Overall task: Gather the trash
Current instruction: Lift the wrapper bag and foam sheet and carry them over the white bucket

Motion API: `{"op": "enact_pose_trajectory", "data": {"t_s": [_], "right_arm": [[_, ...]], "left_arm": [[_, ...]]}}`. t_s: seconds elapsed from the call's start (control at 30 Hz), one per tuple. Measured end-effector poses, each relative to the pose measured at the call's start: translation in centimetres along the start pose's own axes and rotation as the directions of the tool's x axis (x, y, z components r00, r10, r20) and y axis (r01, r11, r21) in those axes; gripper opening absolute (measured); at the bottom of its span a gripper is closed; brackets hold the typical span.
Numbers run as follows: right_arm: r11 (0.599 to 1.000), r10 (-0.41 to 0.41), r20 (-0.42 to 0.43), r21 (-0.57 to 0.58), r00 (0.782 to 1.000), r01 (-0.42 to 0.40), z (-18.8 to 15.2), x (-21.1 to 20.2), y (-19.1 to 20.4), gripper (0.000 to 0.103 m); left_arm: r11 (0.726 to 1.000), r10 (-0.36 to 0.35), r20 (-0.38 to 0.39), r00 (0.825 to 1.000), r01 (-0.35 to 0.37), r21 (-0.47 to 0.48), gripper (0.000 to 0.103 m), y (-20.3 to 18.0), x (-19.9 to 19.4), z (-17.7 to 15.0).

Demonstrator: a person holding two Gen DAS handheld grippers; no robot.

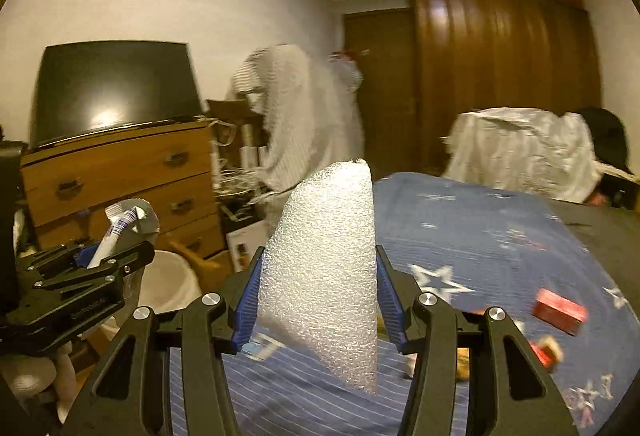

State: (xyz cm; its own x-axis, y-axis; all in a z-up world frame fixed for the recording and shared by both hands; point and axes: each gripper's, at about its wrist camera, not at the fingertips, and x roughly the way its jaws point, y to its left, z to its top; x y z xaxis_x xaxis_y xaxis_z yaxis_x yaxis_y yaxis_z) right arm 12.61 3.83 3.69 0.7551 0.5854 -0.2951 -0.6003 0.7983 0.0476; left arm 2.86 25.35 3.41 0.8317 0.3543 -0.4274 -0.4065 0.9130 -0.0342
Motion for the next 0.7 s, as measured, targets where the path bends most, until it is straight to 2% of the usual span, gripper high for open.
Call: {"op": "enact_pose_trajectory", "data": {"t_s": [0.17, 0.37, 0.53, 0.7], "right_arm": [[0.995, 0.094, -0.047, -0.039, 0.994, -0.096, 2.1, 4.5, 6.0, 0.053], [0.978, 0.188, -0.124, -0.066, 0.974, -0.197, 4.8, 10.3, 13.4, 0.053], [0.955, 0.261, -0.231, -0.081, 0.937, -0.286, 6.3, 15.4, 19.0, 0.053], [0.927, 0.313, -0.364, -0.083, 0.877, -0.365, 7.0, 21.2, 23.6, 0.053]], "left_arm": [[0.997, 0.064, -0.035, 0.997, -0.065, -0.044, 0.04, 5.1, 0.9, 0.8], [0.989, 0.107, -0.085, 0.991, -0.115, -0.092, 0.04, 10.4, 1.9, 1.5], [0.984, 0.109, -0.142, 0.984, -0.127, -0.122, 0.04, 13.6, 3.9, 2.2], [0.982, 0.096, -0.22, 0.971, -0.128, -0.136, 0.04, 16.0, 6.7, 2.5]]}}
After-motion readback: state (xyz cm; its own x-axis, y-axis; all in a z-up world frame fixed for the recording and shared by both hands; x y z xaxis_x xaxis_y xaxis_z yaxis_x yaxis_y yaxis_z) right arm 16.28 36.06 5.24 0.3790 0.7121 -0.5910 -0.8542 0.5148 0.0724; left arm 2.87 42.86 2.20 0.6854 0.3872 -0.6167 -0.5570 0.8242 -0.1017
